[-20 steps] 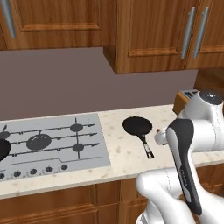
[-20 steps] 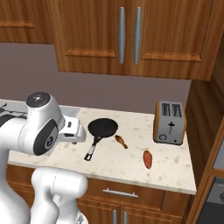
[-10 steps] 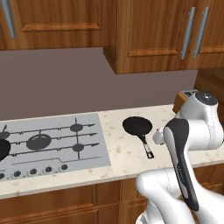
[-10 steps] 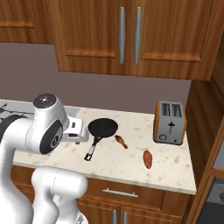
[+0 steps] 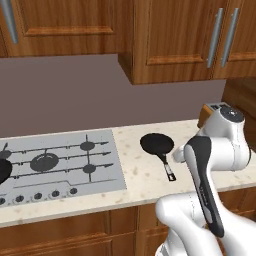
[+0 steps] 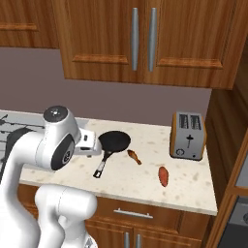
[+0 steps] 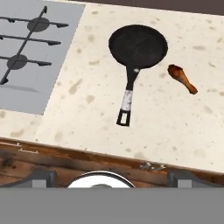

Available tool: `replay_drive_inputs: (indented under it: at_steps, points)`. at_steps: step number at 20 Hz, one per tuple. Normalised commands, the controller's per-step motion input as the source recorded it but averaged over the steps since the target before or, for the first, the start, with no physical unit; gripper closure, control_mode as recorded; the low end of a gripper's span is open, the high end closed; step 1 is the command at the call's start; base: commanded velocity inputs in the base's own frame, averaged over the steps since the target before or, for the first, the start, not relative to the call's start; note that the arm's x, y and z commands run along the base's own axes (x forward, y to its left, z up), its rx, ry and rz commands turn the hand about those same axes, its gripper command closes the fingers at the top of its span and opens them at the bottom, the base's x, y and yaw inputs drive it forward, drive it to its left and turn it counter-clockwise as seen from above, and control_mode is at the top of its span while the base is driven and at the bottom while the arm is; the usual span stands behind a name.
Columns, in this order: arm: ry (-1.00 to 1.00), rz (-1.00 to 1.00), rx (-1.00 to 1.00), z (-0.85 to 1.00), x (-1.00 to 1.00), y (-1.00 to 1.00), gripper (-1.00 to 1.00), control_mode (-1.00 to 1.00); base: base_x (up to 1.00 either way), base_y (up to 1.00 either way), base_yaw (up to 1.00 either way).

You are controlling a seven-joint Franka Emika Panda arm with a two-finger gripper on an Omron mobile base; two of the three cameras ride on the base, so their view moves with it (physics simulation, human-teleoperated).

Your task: Place both pans onto different burners. Then place the sweet potato and the chicken drumstick on different pans.

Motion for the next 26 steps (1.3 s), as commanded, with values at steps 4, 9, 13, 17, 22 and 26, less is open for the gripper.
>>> replay_drive_inputs:
  at_steps: [4,9,13,17,22,26]
  points:
    - [0.0,0.0,0.0,-0.43,0.19,0.0,-1.0,-1.0,0.0,0.0,0.0]
    - [0.0,0.0,0.0,-0.44,0.2,-0.01,-1.0,-1.0,0.0,0.0,0.0]
    - [0.0,0.0,0.0,-0.39,0.23,-0.01,-1.0,-1.0,0.0,0.0,0.0]
    - [-0.01,0.0,0.0,-0.32,0.17,0.0,-1.0,-1.0,0.0,0.0,0.0]
    - [0.0,0.0,0.0,-0.33,0.17,-0.03,-1.0,-1.0,0.0,0.0,0.0]
    - [-0.02,0.0,0.0,-0.18,0.15,-0.02,-1.0,-1.0,0.0,0.0,0.0]
